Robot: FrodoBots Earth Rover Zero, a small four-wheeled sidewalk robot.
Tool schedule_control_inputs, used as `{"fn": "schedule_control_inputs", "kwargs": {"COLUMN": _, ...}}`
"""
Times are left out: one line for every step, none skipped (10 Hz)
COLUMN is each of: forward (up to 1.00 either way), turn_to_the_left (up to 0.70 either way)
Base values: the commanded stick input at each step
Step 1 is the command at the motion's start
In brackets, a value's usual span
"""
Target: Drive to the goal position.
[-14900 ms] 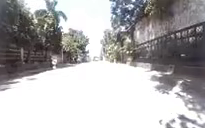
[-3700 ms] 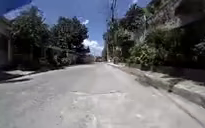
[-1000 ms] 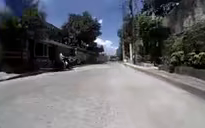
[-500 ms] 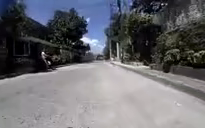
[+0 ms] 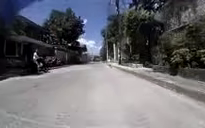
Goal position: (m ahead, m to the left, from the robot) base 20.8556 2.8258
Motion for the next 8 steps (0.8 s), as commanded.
{"fn": "schedule_control_inputs", "kwargs": {"forward": 1.0, "turn_to_the_left": 0.0}}
{"fn": "schedule_control_inputs", "kwargs": {"forward": 1.0, "turn_to_the_left": 0.0}}
{"fn": "schedule_control_inputs", "kwargs": {"forward": 1.0, "turn_to_the_left": 0.0}}
{"fn": "schedule_control_inputs", "kwargs": {"forward": 1.0, "turn_to_the_left": 0.0}}
{"fn": "schedule_control_inputs", "kwargs": {"forward": 1.0, "turn_to_the_left": 0.0}}
{"fn": "schedule_control_inputs", "kwargs": {"forward": 1.0, "turn_to_the_left": 0.0}}
{"fn": "schedule_control_inputs", "kwargs": {"forward": 1.0, "turn_to_the_left": 0.0}}
{"fn": "schedule_control_inputs", "kwargs": {"forward": 1.0, "turn_to_the_left": 0.0}}
